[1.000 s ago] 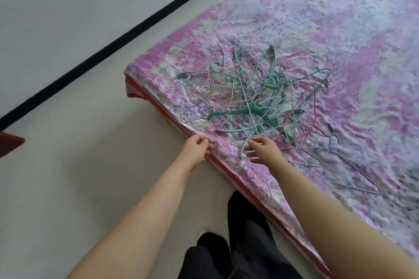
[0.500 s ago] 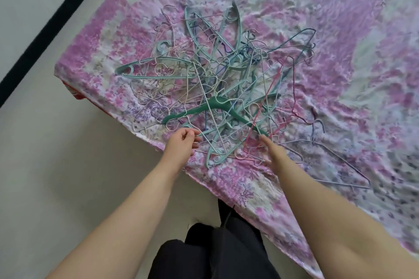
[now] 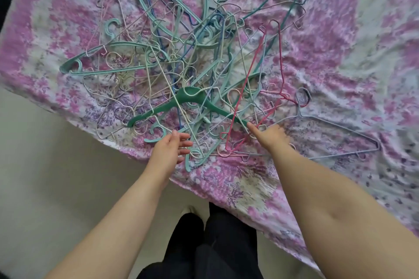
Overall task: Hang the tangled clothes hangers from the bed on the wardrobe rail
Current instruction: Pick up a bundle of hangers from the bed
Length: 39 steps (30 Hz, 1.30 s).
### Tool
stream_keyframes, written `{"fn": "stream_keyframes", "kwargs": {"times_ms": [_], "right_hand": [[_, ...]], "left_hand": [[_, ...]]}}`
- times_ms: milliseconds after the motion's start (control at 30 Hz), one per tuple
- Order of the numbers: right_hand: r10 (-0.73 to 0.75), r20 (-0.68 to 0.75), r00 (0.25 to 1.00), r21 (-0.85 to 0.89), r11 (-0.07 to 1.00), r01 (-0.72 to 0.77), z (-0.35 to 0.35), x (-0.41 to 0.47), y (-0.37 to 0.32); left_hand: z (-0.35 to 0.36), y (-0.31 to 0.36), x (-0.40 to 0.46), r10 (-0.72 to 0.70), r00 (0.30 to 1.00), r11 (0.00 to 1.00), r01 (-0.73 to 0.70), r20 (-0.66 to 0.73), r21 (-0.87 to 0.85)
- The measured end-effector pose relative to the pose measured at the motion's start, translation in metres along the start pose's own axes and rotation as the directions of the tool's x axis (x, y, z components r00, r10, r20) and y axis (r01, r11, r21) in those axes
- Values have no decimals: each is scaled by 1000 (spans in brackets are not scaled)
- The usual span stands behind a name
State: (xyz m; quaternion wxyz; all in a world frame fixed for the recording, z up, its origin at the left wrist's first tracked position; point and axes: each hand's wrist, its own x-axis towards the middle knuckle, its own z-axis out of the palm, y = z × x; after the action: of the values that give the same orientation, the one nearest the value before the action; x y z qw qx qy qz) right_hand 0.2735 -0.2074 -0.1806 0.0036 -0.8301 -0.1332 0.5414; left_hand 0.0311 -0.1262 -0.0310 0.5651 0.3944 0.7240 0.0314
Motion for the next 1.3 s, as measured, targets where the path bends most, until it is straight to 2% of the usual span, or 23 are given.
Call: {"fn": "stream_keyframes", "kwargs": {"times_ms": [100, 167, 300, 367, 467, 600, 700, 900, 1000, 1167, 1300], "right_hand": [[-46, 61, 997, 381, 924, 19, 8, 4, -14], [-60, 132, 989, 527, 850, -19, 12, 6, -25], [-151, 466, 872, 614, 764, -196, 16, -8, -44], [-219, 522, 824, 605, 776, -177, 13, -18, -50], [-315, 479, 819, 651, 753, -92, 6, -41, -57], [-418, 381, 825, 625, 774, 104, -16, -85, -70], [-444, 341, 829, 532, 818, 219, -36, -119, -75], [-461, 226, 858, 409, 844, 346, -73, -178, -59], [-485, 216, 848, 398, 836, 377, -84, -205, -49], [-517, 158, 841, 444, 798, 407, -93, -249, -42], [-534, 60, 843, 489, 752, 442, -95, -283, -53]], "left_hand": [[-2, -4, 4, 8, 997, 999, -11, -70, -41], [-6, -6, 9, 21, 988, 995, -35, -151, -88], [-17, -6, 10, 23, 971, 990, -55, -239, -128], [-20, -5, 7, 40, 969, 991, -69, -246, -111], [-19, 3, -1, 163, 969, 987, -159, -184, 35], [-7, 20, -18, 309, 950, 914, -308, 38, 263], [2, 36, -34, 320, 938, 867, -347, 135, 356], [8, 57, -72, 278, 933, 848, -350, 229, 399], [8, 58, -86, 291, 926, 808, -373, 241, 455], [-7, 72, -101, 339, 930, 788, -364, 143, 497], [-34, 95, -105, 395, 908, 647, -381, 137, 660]]}}
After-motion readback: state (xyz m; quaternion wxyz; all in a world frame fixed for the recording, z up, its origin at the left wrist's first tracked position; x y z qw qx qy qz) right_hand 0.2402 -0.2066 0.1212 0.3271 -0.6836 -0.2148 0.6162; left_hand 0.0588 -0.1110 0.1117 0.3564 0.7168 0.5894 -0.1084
